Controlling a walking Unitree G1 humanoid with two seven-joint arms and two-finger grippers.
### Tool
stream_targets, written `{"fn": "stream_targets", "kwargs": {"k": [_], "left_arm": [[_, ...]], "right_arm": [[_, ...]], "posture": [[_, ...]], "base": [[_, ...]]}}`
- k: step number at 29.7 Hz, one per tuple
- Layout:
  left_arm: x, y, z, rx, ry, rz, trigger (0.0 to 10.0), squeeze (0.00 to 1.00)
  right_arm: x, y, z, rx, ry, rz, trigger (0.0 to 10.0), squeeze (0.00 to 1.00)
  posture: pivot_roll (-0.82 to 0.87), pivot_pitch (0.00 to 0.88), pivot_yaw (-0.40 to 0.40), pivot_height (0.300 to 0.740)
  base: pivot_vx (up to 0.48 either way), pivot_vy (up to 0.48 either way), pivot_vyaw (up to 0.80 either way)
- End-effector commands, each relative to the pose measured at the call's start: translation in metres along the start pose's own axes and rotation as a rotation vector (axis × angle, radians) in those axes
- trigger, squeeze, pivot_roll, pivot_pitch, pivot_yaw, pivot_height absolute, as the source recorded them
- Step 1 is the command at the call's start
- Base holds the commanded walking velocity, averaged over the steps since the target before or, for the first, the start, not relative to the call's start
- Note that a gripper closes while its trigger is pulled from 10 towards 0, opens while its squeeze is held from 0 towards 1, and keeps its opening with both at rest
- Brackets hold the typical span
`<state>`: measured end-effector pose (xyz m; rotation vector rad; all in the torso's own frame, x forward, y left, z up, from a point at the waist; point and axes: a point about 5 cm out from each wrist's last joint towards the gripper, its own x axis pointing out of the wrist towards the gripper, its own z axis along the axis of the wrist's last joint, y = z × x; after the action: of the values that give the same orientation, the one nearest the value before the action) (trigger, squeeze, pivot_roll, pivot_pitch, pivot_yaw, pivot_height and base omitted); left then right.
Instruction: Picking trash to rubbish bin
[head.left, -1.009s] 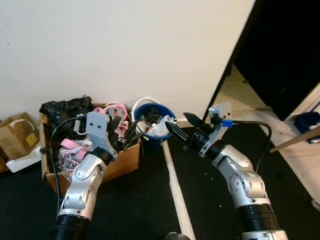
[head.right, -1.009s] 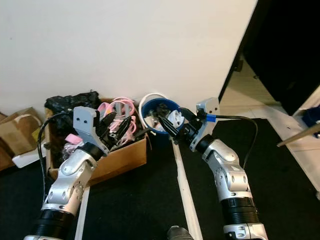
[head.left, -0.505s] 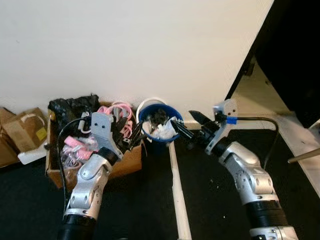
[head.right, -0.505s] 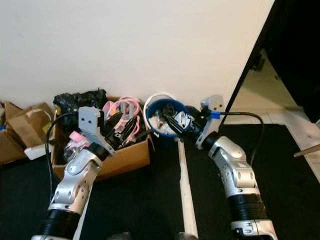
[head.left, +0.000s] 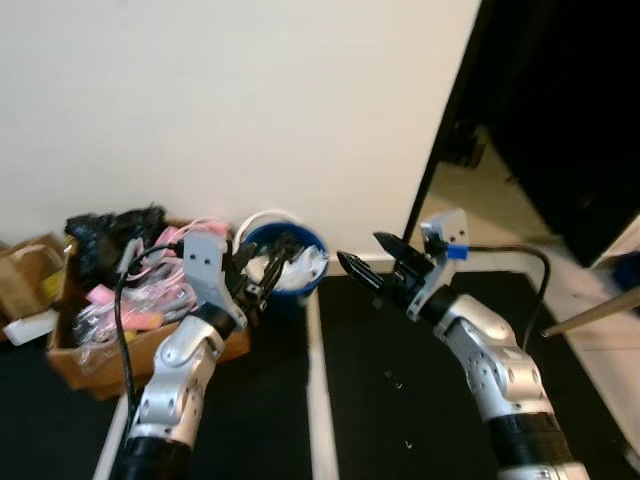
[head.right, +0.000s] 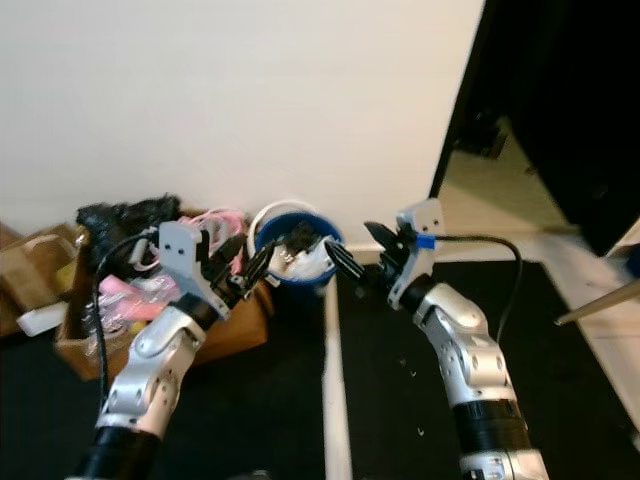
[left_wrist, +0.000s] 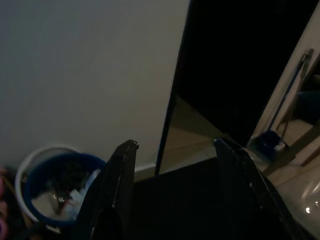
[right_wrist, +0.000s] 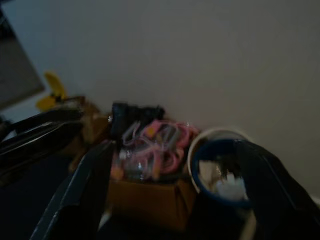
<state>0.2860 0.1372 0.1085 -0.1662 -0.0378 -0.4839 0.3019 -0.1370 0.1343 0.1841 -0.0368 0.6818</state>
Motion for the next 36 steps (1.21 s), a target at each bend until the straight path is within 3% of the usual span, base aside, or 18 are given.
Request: {"fn": "stream_targets", "kwargs": {"k": [1, 6, 17, 36], "left_arm": [[-0.0017, 0.0006, -0.0052, -0.017, 0.017, 0.002, 10.0, 0.0], [-0.0024, 0.0019, -0.005, -0.028, 0.014, 0.009, 10.0, 0.0], [-0.0019, 0.0025, -0.0051, -0.035, 0.013, 0.014, 10.0, 0.0], [-0.0004, 0.0042, -0.0032, -0.06, 0.001, 0.035, 10.0, 0.0]], "right_arm": [[-0.0004, 0.0012, -0.0022, -0.004, 0.01, 0.003, 10.0, 0.0], [0.0001, 0.001, -0.0032, 0.002, 0.02, -0.001, 10.0, 0.0], [0.0003, 0.0021, -0.0049, 0.002, 0.032, 0.001, 10.0, 0.0], [0.0009, 0.0021, -0.0045, -0.005, 0.044, 0.003, 10.0, 0.0]], "posture": [[0.0, 0.0, -0.016, 0.74], [0.01, 0.0, -0.018, 0.74], [0.01, 0.0, -0.015, 0.74], [0.0, 0.0, -0.016, 0.74]], "base": [[0.0, -0.465, 0.0], [0.0, -0.465, 0.0], [0.0, -0.434, -0.77], [0.0, 0.0, -0.76]]}}
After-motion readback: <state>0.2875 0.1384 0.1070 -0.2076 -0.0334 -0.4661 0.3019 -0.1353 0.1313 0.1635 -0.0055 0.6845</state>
